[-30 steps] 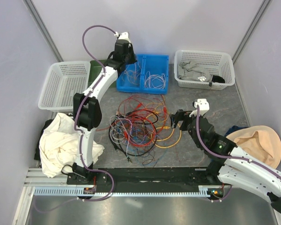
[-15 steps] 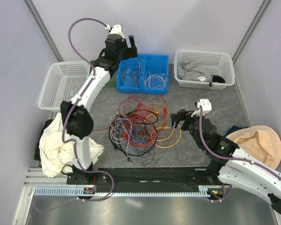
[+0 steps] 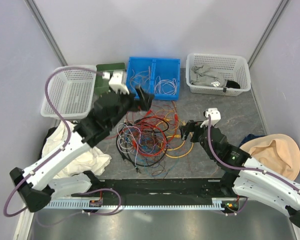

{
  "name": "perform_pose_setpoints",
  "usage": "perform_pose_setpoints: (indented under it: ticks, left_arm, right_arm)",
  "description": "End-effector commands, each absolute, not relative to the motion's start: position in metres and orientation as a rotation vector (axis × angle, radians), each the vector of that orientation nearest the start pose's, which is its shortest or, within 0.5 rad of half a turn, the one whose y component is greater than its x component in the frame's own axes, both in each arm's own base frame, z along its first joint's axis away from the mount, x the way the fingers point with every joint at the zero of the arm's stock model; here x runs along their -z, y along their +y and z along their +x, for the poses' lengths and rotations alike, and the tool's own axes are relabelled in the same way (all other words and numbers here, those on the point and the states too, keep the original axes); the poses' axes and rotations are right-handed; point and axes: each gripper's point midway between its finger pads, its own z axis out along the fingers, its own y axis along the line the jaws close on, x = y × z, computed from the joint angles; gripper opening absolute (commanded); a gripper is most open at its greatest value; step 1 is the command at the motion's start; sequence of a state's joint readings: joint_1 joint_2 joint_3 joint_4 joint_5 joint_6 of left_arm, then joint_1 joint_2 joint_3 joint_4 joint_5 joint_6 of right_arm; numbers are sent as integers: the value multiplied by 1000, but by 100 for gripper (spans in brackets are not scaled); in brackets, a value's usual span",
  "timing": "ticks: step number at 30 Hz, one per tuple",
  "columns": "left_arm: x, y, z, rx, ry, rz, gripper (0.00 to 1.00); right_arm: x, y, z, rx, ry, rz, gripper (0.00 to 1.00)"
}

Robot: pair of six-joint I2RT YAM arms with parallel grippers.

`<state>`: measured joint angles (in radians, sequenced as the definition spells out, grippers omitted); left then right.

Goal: Untangle the cables

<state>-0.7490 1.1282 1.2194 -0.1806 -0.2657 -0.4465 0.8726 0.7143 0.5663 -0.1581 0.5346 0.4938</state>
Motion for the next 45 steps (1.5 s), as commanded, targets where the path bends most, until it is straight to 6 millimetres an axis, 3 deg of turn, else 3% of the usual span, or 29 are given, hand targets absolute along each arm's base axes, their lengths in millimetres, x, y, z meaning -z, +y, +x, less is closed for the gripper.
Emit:
perform_pose_setpoints:
  ticks: [1, 2, 3, 5, 6, 10, 13, 15, 16, 20, 21, 23, 24, 25, 28, 31, 32, 35, 38, 39, 40, 41, 45]
  left_arm:
    - [-298, -231, 270, 704, 1834, -91, 100]
    - [-297, -228, 254, 736, 1828, -90, 100]
    - [-274, -226, 247, 725, 1876, -85, 100]
    - [-262, -222, 233, 731, 1903, -84, 100]
    - [-245, -220, 227, 715, 1951, -83, 100]
    - [-216, -216, 210, 715, 2020, -74, 100]
    - [-200, -210, 202, 722, 2042, -92, 100]
    - [-197, -204, 199, 720, 2033, -103, 100]
    - [-197, -200, 198, 714, 2030, -110, 100]
    - [-205, -183, 200, 657, 2001, -136, 100]
    - [-207, -182, 200, 654, 1995, -133, 100]
    - [-208, -179, 198, 653, 1992, -129, 100]
    - [-209, -178, 197, 655, 1993, -129, 100]
    - [-209, -177, 195, 660, 1994, -134, 100]
    - [-202, -174, 192, 663, 2010, -143, 100]
    - [-199, -170, 188, 669, 2010, -157, 100]
    - [-199, -168, 187, 677, 2006, -165, 100]
    - [-198, -165, 186, 676, 2000, -168, 100]
    - [-199, -163, 186, 676, 1991, -172, 100]
    - [-200, -163, 186, 674, 1990, -172, 100]
    - [-201, -163, 187, 671, 1986, -173, 100]
    - [-203, -163, 187, 669, 1984, -168, 100]
    - [-211, -162, 193, 643, 1962, -164, 100]
  right_arm:
    - [-195, 185, 233, -551, 1872, 7, 91]
    - [-186, 187, 231, -556, 1890, -2, 91]
    - [-179, 197, 226, -600, 1914, -41, 90]
    - [-166, 204, 223, -625, 1946, -78, 89]
    - [-160, 207, 221, -633, 1964, -87, 89]
    - [-126, 221, 218, -619, 2087, -154, 87]
    - [-112, 229, 216, -608, 2132, -188, 86]
    - [-104, 235, 216, -603, 2149, -205, 86]
    - [-115, 243, 221, -635, 2112, -196, 86]
    - [-116, 261, 232, -647, 2100, -224, 86]
    - [-106, 265, 235, -623, 2126, -235, 86]
    - [-108, 276, 245, -620, 2118, -242, 85]
    - [-93, 279, 248, -589, 2155, -251, 84]
    - [-96, 286, 252, -598, 2143, -250, 83]
    - [-82, 292, 262, -566, 2155, -239, 75]
    - [-71, 292, 267, -525, 2175, -240, 52]
    - [-70, 292, 267, -518, 2177, -242, 38]
    - [-72, 283, 267, -486, 2168, -232, 20]
    - [-96, 274, 264, -489, 2129, -222, 4]
    - [-123, 273, 263, -536, 2070, -203, 3]
    - [-134, 270, 260, -549, 2053, -204, 1]
    - [-168, 267, 256, -606, 1978, -192, 0]
    - [-245, 254, 243, -675, 1842, -208, 0]
